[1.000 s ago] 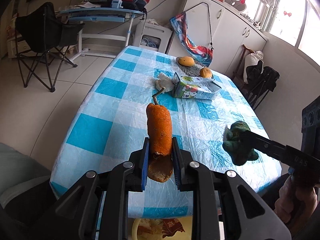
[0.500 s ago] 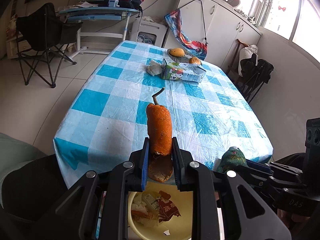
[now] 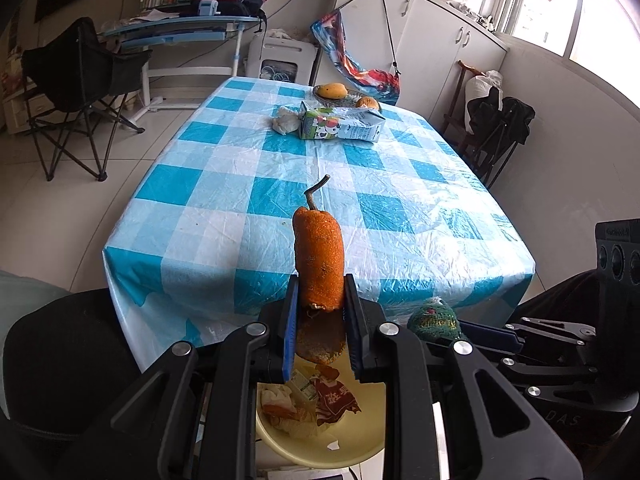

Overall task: Collect trash
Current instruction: 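Drop the carrot peel and green knitted item into the yellow basin with both grippers, then move the right gripper to the juice carton and white tissue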

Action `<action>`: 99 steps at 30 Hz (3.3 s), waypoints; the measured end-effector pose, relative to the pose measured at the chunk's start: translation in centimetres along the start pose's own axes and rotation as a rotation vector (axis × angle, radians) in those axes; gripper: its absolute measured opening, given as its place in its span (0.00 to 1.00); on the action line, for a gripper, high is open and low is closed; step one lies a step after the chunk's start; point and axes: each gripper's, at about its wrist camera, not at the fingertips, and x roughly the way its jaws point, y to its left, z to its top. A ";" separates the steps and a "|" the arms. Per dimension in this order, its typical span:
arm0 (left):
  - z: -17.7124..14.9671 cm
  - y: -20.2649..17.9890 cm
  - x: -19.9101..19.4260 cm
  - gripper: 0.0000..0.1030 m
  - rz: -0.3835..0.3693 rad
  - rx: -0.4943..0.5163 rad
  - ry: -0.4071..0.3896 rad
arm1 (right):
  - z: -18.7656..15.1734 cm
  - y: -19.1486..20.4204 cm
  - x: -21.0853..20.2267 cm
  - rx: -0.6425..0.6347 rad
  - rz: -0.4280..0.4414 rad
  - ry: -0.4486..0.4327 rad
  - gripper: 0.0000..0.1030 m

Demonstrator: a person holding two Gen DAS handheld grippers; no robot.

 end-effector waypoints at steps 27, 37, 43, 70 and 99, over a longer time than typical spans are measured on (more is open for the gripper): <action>-1.2 -0.7 -0.2 0.20 -0.001 0.021 0.039 | -0.3 -0.1 -0.1 0.035 0.004 0.006 0.38; -0.2 0.2 -0.2 0.30 0.013 -0.013 0.013 | 0.7 0.0 -0.5 -0.004 -0.029 -0.026 0.49; 2.0 2.0 0.9 0.38 0.045 -0.073 -0.022 | 6.1 -0.5 -0.2 -0.074 -0.078 -0.074 0.56; 6.1 8.5 7.8 0.50 0.012 -0.306 -0.034 | 26.3 -4.4 19.7 -0.170 -0.336 0.164 0.64; 4.5 3.6 7.3 0.52 0.007 -0.119 -0.028 | 9.9 -10.7 1.1 0.357 0.034 -0.069 0.73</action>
